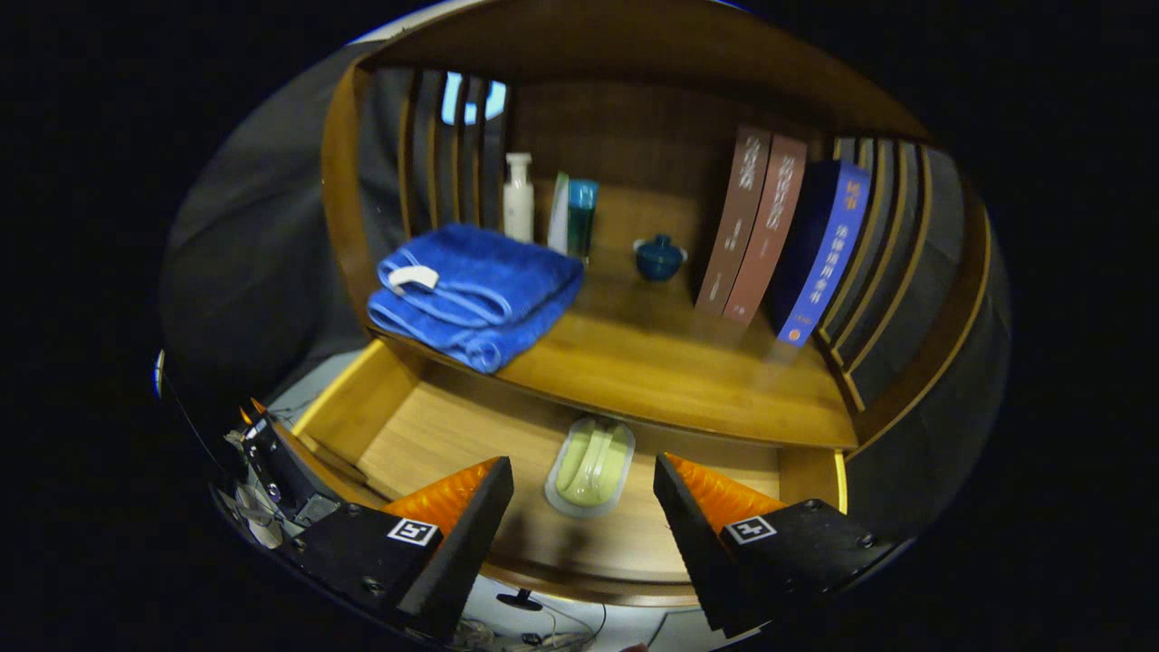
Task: Pull open the drawer, take out the items inside it, and place them on the countertop above the cabinet.
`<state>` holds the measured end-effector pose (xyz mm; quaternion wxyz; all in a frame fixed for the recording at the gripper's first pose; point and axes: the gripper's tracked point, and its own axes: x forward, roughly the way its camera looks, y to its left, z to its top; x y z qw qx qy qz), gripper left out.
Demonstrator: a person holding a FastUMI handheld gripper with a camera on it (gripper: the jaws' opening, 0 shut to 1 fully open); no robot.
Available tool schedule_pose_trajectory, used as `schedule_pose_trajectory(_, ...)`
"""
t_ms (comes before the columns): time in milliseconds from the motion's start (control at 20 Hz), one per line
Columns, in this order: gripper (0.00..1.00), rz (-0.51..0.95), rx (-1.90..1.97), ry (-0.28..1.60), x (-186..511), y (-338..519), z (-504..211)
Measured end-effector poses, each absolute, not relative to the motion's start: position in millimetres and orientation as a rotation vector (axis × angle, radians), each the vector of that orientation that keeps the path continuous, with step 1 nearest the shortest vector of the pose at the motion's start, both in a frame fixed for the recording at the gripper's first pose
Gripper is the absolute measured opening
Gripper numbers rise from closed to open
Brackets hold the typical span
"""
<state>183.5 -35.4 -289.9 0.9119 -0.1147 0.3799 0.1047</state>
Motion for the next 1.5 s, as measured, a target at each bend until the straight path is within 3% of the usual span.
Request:
schedule_pose_trajectory(150,0.99,0.154,-0.186,0.942,193.2,-38.1,-330.4)
schedule_pose_trajectory(400,0.99,0.062,-0.157,0.994,224.4,-44.2,-360.1)
schedule_pose_trajectory(600,0.75,0.038,-0.163,1.043,235.0,-39.3,-380.7)
schedule_pose_trajectory(800,0.28,0.022,-0.155,1.098,225.3,-43.3,-393.8)
schedule_pose_trajectory(900,0.27,0.037,-0.155,1.09,227.1,-47.2,-405.6)
schedule_pose_trajectory(950,0.14,0.052,-0.168,1.088,222.1,-44.4,-389.9)
schedule_pose_trajectory(1500,0.14,0.144,-0.045,1.017,181.0,-31.4,-318.9)
